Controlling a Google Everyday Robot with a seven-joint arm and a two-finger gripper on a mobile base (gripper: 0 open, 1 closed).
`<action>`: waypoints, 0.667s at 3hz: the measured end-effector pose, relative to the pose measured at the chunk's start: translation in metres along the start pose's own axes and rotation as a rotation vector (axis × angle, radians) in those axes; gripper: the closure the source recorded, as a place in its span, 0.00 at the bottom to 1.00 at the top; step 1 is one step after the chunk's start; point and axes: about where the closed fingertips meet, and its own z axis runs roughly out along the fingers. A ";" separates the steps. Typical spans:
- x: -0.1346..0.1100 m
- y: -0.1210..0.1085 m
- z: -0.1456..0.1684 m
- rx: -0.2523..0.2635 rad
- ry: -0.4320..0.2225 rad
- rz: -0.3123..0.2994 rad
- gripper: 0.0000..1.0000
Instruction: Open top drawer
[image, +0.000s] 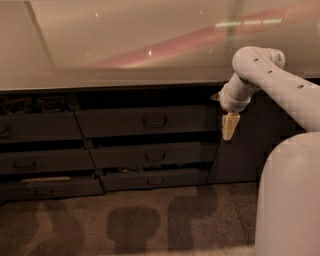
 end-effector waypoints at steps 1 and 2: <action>0.000 0.000 0.000 0.000 0.000 0.000 0.00; 0.006 0.000 0.022 -0.045 -0.007 0.017 0.00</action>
Offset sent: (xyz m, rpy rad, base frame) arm 0.0152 -0.0085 -0.0474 0.0099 0.1106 -0.0238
